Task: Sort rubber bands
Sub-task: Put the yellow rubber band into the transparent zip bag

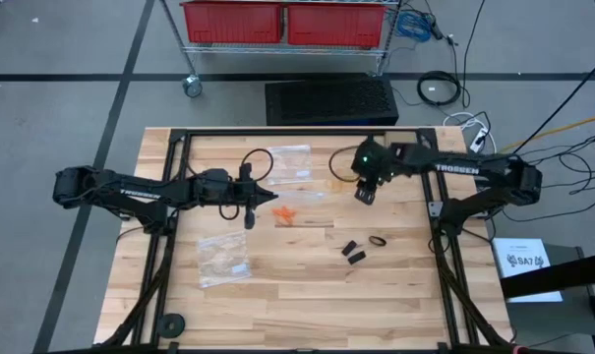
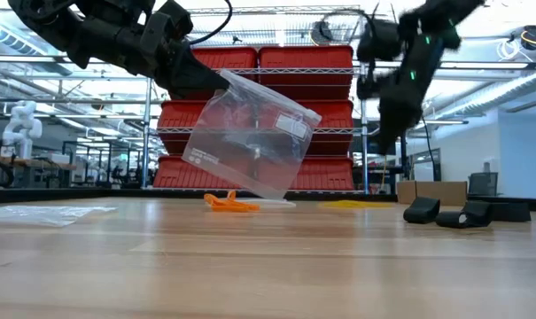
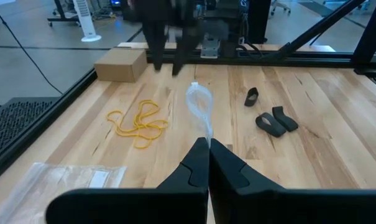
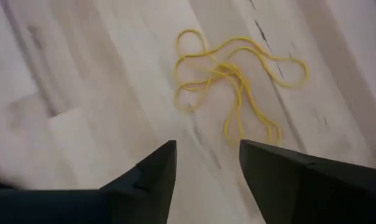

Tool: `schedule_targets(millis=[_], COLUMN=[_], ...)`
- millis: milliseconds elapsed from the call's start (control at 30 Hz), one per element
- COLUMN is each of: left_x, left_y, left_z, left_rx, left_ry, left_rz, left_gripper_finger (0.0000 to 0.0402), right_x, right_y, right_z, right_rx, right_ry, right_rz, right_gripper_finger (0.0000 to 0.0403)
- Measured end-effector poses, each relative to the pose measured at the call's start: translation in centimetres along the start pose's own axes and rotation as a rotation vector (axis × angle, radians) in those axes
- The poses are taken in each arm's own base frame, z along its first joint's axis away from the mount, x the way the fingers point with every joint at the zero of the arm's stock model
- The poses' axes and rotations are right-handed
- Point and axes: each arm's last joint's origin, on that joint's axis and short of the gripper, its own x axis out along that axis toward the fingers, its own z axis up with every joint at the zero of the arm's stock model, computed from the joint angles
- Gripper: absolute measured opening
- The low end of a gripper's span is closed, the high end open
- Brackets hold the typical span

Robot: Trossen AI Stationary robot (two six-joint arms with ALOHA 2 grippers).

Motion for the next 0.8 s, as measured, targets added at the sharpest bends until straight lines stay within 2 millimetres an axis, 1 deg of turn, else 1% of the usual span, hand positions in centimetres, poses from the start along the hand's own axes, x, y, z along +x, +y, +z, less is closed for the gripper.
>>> schedule_targets(millis=[100, 200, 333, 467, 567, 667, 800], left_x=[0.0, 0.0, 0.0, 0.0, 0.0, 0.0, 0.0], left_y=[0.0, 0.0, 0.0, 0.0, 0.0, 0.0, 0.0], left_z=[0.0, 0.0, 0.0, 0.0, 0.0, 0.0, -0.1], left_rx=[0.0, -0.001, -0.001, -0.001, -0.002, -0.002, -0.003], left_ry=[0.002, 0.003, 0.004, 0.003, 0.003, 0.005, 0.008], left_rz=[0.0, 0.0, 0.0, 0.0, 0.0, 0.0, 0.0], left_gripper_finger=[0.0, 0.0, 0.0, 0.0, 0.0, 0.0, 0.0], right_x=[2.2, 3.2, 4.2, 5.6, 6.8, 7.7, 7.9], right_y=[0.0, -0.6, -1.6, -1.9, -2.0, -2.2, -2.5], right_z=[-1.2, -1.8, -2.3, -2.6, -2.8, -2.7, -2.5], right_rx=[-0.07, -0.09, -0.083, -0.101, -0.105, -0.097, -0.085], right_ry=[-0.085, -0.124, -0.084, -0.026, 0.02, 0.024, -0.004], right_rz=[-0.021, -0.067, -0.091, -0.089, -0.09, -0.109, -0.119], right_gripper_finger=[0.0175, 0.0166, 0.0143, 0.0126, 0.0121, 0.0121, 0.0118])
